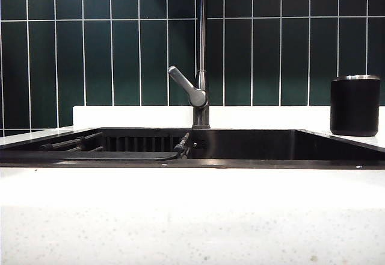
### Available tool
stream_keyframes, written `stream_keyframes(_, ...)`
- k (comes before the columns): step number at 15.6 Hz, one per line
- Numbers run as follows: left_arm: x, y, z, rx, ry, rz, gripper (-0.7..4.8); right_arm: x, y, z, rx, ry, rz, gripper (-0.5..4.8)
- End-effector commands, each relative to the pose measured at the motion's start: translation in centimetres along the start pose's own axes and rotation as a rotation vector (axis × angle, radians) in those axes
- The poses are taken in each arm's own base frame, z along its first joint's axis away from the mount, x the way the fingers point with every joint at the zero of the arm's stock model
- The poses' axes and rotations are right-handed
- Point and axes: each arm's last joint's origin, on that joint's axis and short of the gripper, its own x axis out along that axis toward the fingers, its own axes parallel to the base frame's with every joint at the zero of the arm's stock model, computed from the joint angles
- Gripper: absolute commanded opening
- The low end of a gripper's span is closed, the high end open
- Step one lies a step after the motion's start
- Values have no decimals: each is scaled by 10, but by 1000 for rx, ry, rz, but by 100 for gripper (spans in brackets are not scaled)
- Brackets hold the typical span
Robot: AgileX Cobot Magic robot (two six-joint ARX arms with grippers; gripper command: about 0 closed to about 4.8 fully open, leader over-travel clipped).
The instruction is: Pick up the mug next to the sink, go to the faucet to get some water, pour the water into the sink, and finally put the mug back to its place.
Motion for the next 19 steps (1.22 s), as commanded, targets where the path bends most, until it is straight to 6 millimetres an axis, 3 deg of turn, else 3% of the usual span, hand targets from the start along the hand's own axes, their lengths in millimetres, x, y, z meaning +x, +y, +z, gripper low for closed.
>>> stream_keyframes(1, 4, 1, -13, 60, -20, -1, -6, 1, 0, -1, -60, -58, -6, -9)
stream_keyframes(5, 8, 2, -34, 62, -9, -8, -6, -4, 0, 0, -92, -101, -7, -9)
stream_keyframes(11, 8, 0, -24, 66, -111, -55, -6, -24, -3, -3, -82, -154, -51, -9)
stream_keyframes(19, -2, -1, -15, 71, -235, -50, -6, -24, -3, -5, -87, -142, -43, -9)
